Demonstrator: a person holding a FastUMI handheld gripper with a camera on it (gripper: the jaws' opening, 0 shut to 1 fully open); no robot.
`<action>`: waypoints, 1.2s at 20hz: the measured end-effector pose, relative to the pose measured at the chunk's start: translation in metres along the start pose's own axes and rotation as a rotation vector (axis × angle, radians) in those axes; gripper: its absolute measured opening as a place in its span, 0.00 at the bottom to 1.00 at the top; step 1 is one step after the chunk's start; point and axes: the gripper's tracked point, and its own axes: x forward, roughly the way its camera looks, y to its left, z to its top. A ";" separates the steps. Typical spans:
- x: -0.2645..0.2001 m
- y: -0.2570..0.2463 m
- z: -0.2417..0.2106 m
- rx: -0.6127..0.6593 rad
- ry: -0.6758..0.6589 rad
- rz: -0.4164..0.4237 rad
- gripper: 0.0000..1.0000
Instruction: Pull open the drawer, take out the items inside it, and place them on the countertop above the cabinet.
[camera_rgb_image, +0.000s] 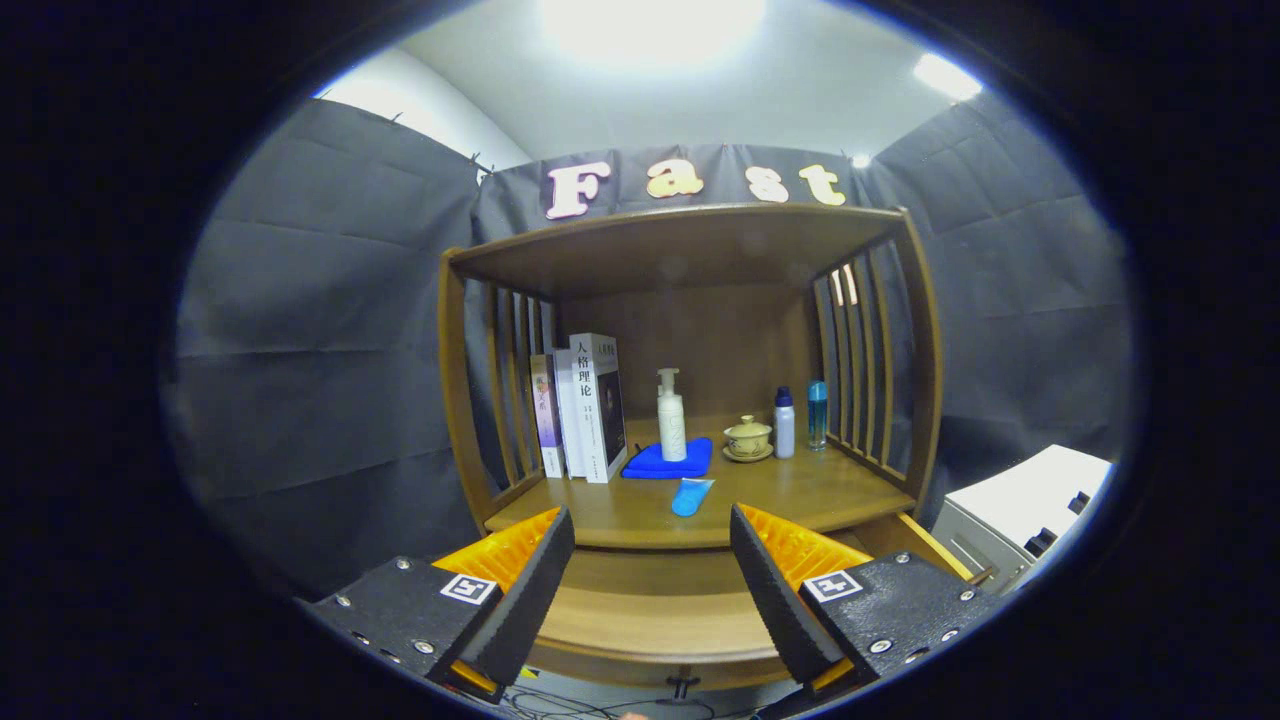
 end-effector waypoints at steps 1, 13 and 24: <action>-0.012 0.002 -0.010 -0.009 -0.005 0.004 0.96; -0.043 -0.022 -0.139 -0.100 0.115 -0.095 0.96; -0.018 -0.040 -0.152 -0.075 0.110 -0.129 0.94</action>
